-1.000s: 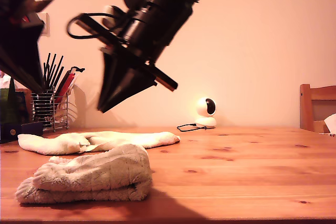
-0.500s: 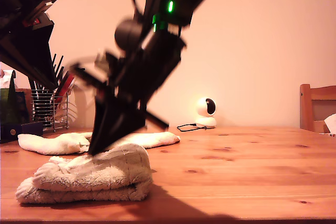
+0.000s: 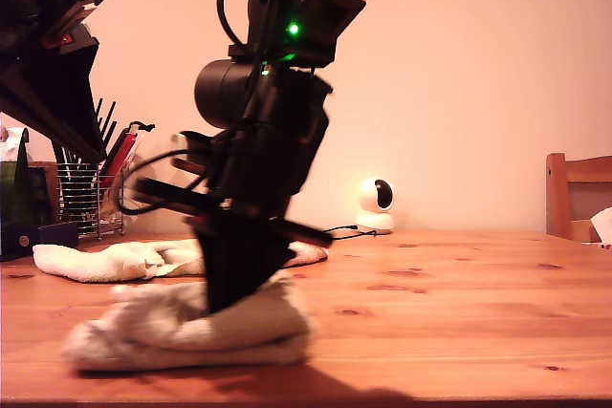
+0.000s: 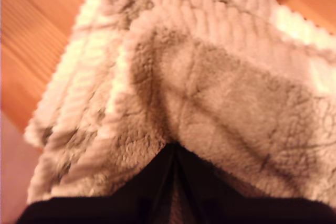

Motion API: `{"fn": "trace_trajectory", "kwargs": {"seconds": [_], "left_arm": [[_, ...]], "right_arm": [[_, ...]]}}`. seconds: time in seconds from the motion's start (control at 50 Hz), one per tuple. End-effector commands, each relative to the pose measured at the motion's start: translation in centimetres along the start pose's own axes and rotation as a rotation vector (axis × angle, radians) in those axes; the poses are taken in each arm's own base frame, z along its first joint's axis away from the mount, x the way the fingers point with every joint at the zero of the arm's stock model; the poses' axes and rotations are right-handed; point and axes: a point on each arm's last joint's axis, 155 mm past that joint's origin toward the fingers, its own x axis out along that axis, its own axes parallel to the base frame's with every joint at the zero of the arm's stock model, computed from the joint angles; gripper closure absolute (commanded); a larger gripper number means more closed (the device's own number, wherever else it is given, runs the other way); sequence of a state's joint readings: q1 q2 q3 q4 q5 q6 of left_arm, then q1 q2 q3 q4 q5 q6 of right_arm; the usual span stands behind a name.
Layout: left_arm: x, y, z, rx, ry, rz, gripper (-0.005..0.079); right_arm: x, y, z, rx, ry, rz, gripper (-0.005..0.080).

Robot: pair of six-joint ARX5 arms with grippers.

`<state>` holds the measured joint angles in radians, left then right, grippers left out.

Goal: Fold the tea towel in front of you. After folding it, place it to the right side.

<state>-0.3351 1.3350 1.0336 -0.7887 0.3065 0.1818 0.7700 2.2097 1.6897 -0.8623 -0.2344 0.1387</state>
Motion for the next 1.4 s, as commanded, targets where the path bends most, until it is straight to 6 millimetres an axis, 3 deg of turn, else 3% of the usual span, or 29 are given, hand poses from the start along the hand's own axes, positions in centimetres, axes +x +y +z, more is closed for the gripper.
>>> {"fn": "trace_trajectory", "kwargs": {"seconds": [0.0, 0.48, 0.74, 1.06, 1.38], "left_arm": [[0.5, 0.0, -0.5, -0.003, 0.016, -0.006, 0.0761], [0.4, 0.2, -0.5, -0.009, 0.015, -0.003, 0.0761], [0.2, 1.3, -0.6, -0.031, 0.008, 0.014, 0.0761], [0.1, 1.6, -0.6, -0.039, 0.005, 0.019, 0.0761], [0.1, 1.7, -0.4, -0.037, -0.002, 0.021, 0.0761]], "right_arm": [[0.8, -2.8, -1.6, 0.029, 0.066, -0.06, 0.0763], [-2.6, -14.3, -6.8, 0.153, 0.254, -0.372, 0.0763], [-2.1, -19.5, -11.1, 0.282, 0.324, -0.411, 0.0763], [-1.3, -24.4, -17.8, 0.393, 0.426, -0.469, 0.0763], [-1.9, -28.4, -22.1, 0.509, 0.383, -0.492, 0.0763]]}}
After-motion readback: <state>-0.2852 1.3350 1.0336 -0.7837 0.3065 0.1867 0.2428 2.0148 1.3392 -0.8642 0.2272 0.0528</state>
